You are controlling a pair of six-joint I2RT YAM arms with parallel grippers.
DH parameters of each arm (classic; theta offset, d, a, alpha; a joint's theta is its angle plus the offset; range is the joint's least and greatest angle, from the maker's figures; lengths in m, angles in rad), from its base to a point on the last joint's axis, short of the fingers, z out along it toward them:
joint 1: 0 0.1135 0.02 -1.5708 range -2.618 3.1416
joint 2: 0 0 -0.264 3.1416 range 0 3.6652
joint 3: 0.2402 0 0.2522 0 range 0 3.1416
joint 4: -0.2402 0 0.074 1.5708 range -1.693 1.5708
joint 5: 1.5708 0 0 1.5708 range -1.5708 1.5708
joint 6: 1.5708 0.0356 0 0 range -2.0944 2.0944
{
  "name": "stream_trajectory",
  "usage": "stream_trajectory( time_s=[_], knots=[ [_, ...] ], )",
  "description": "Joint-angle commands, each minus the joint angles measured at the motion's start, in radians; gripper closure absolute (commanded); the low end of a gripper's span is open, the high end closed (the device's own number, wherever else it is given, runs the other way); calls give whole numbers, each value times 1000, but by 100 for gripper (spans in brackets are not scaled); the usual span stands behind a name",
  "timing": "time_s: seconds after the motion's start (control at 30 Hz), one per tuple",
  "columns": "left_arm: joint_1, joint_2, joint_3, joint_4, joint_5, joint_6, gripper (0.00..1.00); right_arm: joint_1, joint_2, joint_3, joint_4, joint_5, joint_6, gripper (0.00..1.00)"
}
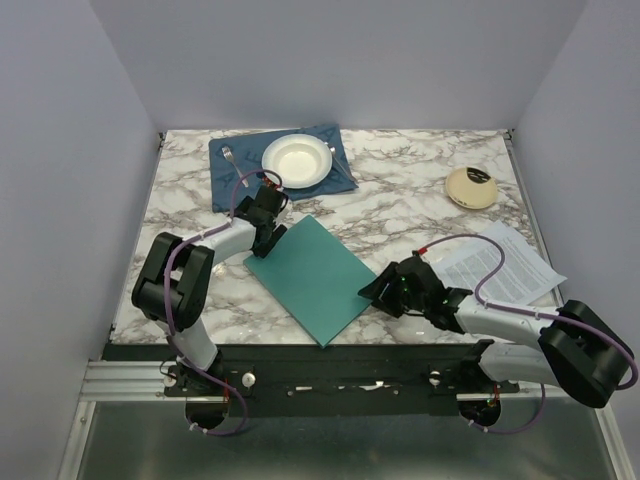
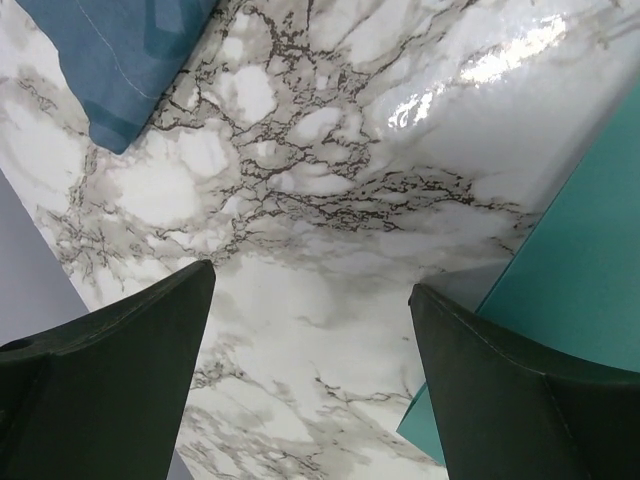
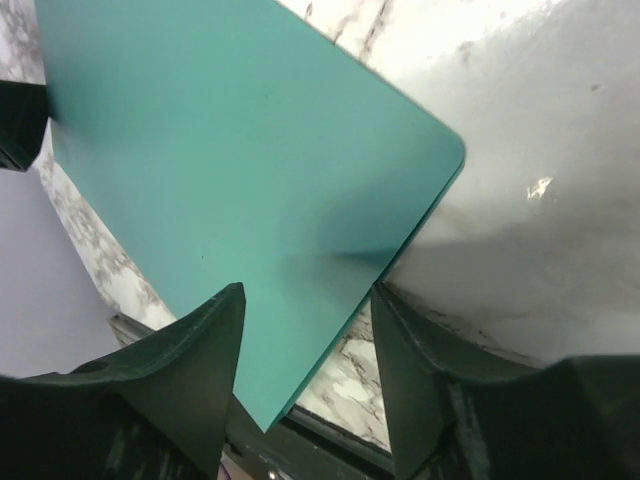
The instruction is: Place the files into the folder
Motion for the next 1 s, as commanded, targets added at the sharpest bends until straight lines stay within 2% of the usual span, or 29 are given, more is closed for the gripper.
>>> stream_trajectory(
  time_s=[0.0,0.23,0.43,0.73,0.97],
  knots=[
    [1,-4,-51,-102,64,-45,5,-1,-6,27,-106,-85,-8,43],
    [1,10,-61,-99,58,-62,6,13,-49,-8,-160,-160,1,44],
    [-3,15,-54,-103,57,-71,7,16,-25,-56,4,-200,64,44],
    [-14,12,-51,-110,52,-73,7,31,120,-34,173,-246,108,46],
    [-26,21,-51,-110,57,-76,7,36,68,-77,257,-213,128,48]
  ],
)
